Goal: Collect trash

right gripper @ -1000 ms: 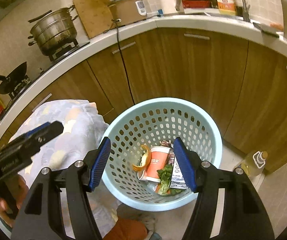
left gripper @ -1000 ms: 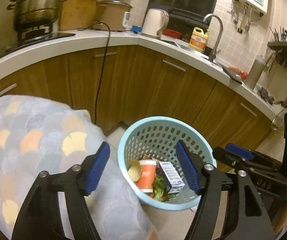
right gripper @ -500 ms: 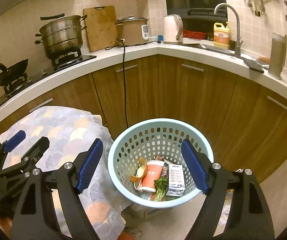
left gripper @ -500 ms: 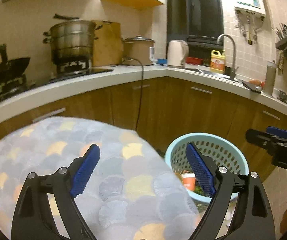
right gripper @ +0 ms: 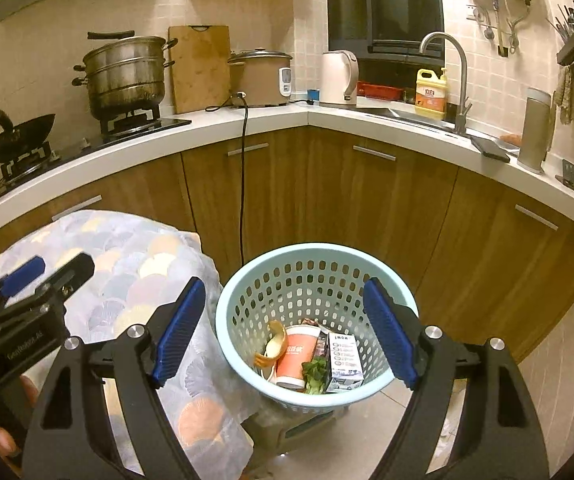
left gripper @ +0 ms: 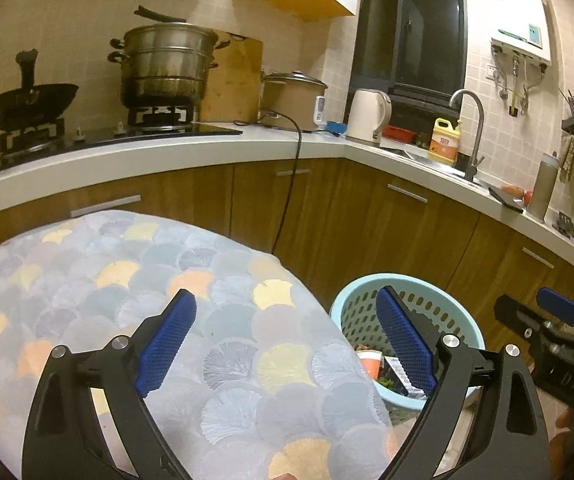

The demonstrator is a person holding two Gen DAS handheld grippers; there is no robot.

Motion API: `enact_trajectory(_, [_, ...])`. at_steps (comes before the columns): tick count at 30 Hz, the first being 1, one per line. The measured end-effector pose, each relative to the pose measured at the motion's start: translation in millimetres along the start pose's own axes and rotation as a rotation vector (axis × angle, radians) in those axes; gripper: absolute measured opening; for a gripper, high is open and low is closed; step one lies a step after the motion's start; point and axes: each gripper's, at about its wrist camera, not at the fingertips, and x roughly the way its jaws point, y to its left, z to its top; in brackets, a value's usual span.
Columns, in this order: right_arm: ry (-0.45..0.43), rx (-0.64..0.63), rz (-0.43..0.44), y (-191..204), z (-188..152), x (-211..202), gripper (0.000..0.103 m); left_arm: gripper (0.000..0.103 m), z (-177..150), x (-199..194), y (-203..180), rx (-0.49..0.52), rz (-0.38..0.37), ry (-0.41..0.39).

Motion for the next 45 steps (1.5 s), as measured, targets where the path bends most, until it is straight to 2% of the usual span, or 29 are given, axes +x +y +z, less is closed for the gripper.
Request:
enact_trajectory(4, [-0.003, 0.009, 0.018, -2.1, -4.7, 0.3, 0.077, 0.092, -1.3, -0.8, -4.2, 0.024, 0.011, 0.001])
enact_trajectory(15, [-0.027, 0.052, 0.031, -13.6, -8.5, -4.5, 0.077, 0.092, -7.6, -3.3, -25.0, 0.117, 0.028, -0.016])
enact_trajectory(45, [-0.020, 0.061, 0.034, -13.7, -10.7, -3.5, 0.080, 0.092, -7.9, -1.8, -23.7, 0.101, 0.030, -0.002])
